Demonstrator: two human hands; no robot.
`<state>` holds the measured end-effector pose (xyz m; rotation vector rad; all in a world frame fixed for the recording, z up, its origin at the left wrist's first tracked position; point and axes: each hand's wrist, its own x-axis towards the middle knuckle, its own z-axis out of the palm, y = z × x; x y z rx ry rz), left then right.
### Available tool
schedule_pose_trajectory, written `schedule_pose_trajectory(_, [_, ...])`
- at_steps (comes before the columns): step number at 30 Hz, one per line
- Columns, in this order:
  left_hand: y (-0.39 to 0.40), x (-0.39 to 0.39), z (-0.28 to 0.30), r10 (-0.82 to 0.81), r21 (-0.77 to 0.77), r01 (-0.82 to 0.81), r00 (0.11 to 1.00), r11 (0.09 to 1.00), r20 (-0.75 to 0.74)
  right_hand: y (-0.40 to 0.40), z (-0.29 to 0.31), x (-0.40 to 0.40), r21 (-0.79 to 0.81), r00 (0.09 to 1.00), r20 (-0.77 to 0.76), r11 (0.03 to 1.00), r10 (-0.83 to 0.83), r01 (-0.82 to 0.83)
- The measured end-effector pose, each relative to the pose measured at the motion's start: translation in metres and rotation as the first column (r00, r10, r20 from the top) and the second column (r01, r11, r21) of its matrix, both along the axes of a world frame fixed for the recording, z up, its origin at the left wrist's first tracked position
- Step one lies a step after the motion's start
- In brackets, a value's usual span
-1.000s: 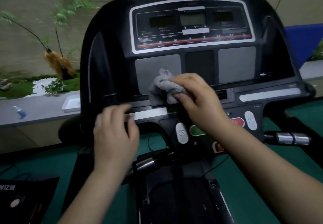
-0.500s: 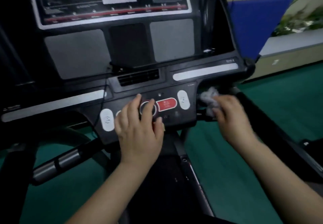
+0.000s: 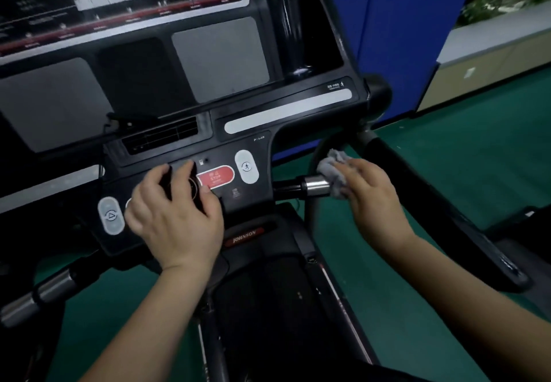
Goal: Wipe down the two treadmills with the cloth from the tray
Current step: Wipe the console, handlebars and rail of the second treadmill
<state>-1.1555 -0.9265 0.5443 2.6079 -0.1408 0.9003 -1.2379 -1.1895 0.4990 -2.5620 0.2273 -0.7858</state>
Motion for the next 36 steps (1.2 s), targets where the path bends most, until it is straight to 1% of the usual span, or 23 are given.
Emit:
schedule_pose_trajectory(2, [-0.002, 0.001, -0.001, 0.014, 0.001, -0.014, 1.000, 1.000, 0.012, 0.010, -0.004, 0.007, 0.004, 1.000, -0.009, 1.000, 0.006, -0.006])
schedule_pose_trajectory(5, [-0.002, 0.001, -0.003, 0.021, 0.001, -0.021, 0.999, 1.000, 0.034, 0.046, -0.007, 0.023, -0.158, 0.991, 0.042, 0.980, 0.128, -0.120])
schedule_pose_trajectory(7, [-0.002, 0.001, -0.003, 0.022, 0.009, -0.023, 0.999, 1.000, 0.046, 0.058, -0.005, 0.027, -0.205, 0.979, 0.036, 0.961, 0.198, -0.187])
schedule_pose_trajectory(9, [-0.003, 0.001, -0.004, 0.021, 0.014, -0.022, 0.998, 1.000, 0.055, 0.044, -0.005, 0.027, -0.245, 0.970, 0.019, 0.941, 0.244, -0.232])
schedule_pose_trajectory(11, [-0.003, 0.001, -0.004, 0.026, 0.017, -0.027, 0.998, 0.999, 0.061, 0.018, -0.007, 0.020, -0.241, 0.967, -0.013, 0.937, 0.256, -0.252])
schedule_pose_trajectory(14, [-0.004, 0.001, -0.004, 0.037, 0.017, -0.038, 0.997, 0.999, 0.062, -0.019, -0.012, 0.004, -0.134, 0.987, -0.011, 0.978, 0.162, -0.162])
schedule_pose_trajectory(17, [-0.005, 0.001, -0.004, 0.047, 0.021, -0.049, 0.997, 0.999, 0.065, -0.014, -0.015, 0.000, -0.064, 0.996, 0.024, 0.995, 0.082, -0.080])
schedule_pose_trajectory(19, [-0.005, 0.002, -0.004, 0.048, 0.028, -0.050, 0.997, 0.998, 0.068, 0.012, -0.011, 0.012, -0.091, 0.991, 0.042, 0.989, 0.125, -0.121])
schedule_pose_trajectory(21, [-0.005, 0.002, -0.005, 0.050, 0.032, -0.052, 0.997, 0.998, 0.066, 0.042, -0.006, 0.028, -0.167, 0.974, 0.037, 0.963, 0.222, -0.213])
schedule_pose_trajectory(23, [-0.005, 0.002, -0.005, 0.051, 0.031, -0.053, 0.997, 0.998, 0.066, 0.058, -0.002, 0.038, -0.229, 0.966, 0.034, 0.943, 0.255, -0.240])
schedule_pose_trajectory(26, [-0.006, 0.001, -0.005, 0.050, 0.029, -0.052, 0.996, 0.998, 0.075, 0.042, -0.002, 0.034, -0.301, 0.958, 0.030, 0.916, 0.285, -0.263])
schedule_pose_trajectory(27, [-0.006, 0.001, -0.005, 0.048, 0.028, -0.050, 0.996, 0.998, 0.078, 0.031, -0.004, 0.030, -0.302, 0.955, 0.026, 0.913, 0.296, -0.275])
schedule_pose_trajectory(29, [-0.006, 0.001, -0.004, 0.047, 0.028, -0.050, 0.996, 0.998, 0.081, 0.005, -0.009, 0.020, -0.247, 0.963, 0.005, 0.934, 0.268, -0.258])
schedule_pose_trajectory(31, [-0.007, 0.001, -0.004, 0.052, 0.033, -0.055, 0.996, 0.998, 0.079, -0.016, -0.014, 0.009, -0.184, 0.984, 0.012, 0.968, 0.178, -0.172])
schedule_pose_trajectory(32, [-0.006, 0.002, -0.005, 0.055, 0.037, -0.058, 0.996, 0.998, 0.077, -0.022, -0.013, 0.003, -0.120, 0.988, 0.028, 0.981, 0.155, -0.150])
schedule_pose_trajectory(34, [-0.005, 0.002, -0.005, 0.056, 0.043, -0.059, 0.996, 0.997, 0.076, -0.027, -0.009, -0.007, 0.100, 0.990, 0.068, 0.987, 0.123, -0.130])
schedule_pose_trajectory(35, [-0.005, 0.002, -0.005, 0.056, 0.045, -0.060, 0.996, 0.997, 0.076, -0.026, -0.005, -0.012, 0.223, 0.992, 0.097, 0.969, 0.086, -0.106])
schedule_pose_trajectory(36, [-0.005, 0.002, -0.005, 0.057, 0.046, -0.060, 0.995, 0.997, 0.079, -0.024, -0.006, -0.018, 0.362, 0.995, 0.098, 0.931, 0.016, -0.050])
